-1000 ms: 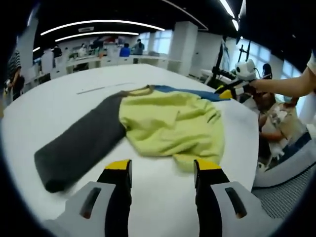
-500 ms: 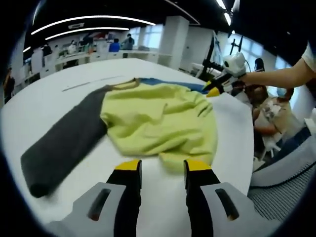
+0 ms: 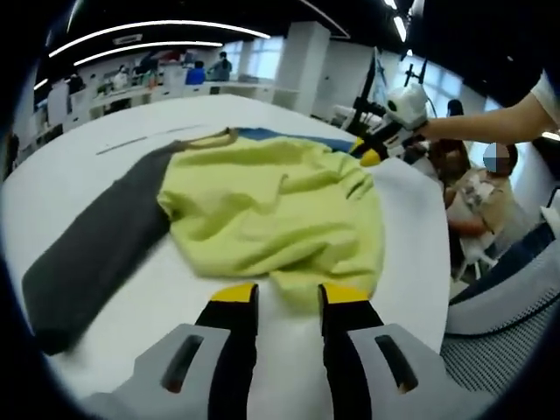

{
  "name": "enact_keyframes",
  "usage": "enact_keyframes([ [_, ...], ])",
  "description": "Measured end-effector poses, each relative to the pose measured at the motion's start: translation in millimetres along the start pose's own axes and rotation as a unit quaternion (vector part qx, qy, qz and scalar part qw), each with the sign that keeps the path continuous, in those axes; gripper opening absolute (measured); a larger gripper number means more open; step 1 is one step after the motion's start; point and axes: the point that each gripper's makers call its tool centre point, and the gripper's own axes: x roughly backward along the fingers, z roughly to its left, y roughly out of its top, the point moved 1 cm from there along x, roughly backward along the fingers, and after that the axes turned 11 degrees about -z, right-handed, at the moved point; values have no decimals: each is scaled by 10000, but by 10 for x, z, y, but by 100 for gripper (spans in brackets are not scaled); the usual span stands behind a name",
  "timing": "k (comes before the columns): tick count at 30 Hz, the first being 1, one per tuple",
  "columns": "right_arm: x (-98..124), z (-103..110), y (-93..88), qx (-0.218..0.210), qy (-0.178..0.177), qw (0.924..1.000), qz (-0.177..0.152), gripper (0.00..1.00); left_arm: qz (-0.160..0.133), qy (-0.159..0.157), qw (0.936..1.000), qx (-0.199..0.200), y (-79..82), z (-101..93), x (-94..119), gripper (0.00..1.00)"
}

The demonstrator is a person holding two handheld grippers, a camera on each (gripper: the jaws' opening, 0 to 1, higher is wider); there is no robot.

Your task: Fold the garment on the visible template until the final outline fits inside the template.

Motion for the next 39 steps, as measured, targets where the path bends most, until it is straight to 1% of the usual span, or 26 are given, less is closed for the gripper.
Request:
enact_keyframes([
  [3,-51,-8,15,-108,21,9999,-72,12,36,-68,10000,-33,-26,-48,4,20],
  [6,-94,-8,-5,-127,66,9999,-43,11,58,-109,9999,-35,-45,-73,10,15],
  [9,-100,-7,12,-197,68,9998,-67,10,20,-93,10000,-20,-50,-85,13,13],
  [11,-101,1,13,-243,91,9996,-84,9,-58,-54,10000,-49,-34,-76,8,11],
  [14,-106,43,10,-741,200,9969,-175,1,-203,87,9997,48,8,-55,-4,6],
  [15,-105,18,10,-724,172,9970,-194,1,-253,93,9996,54,22,-60,-6,3],
  [18,-101,14,8,-887,151,9957,-221,0,-290,145,9994,134,29,-67,-7,3],
  [23,-67,29,-4,-958,120,9952,-185,0,-329,215,9989,236,54,-76,39,2],
  [26,-31,41,-10,-969,106,9951,-181,0,-423,276,9974,520,86,-64,81,2],
  [27,-18,51,-7,-973,111,9950,-185,0,-500,331,9961,648,101,-46,100,2],
  [33,70,169,17,-964,158,9951,-159,0,-524,353,9958,660,123,-53,210,2],
  [39,161,261,31,-1010,144,9946,-182,0,-545,459,9949,721,158,-56,330,1],
])
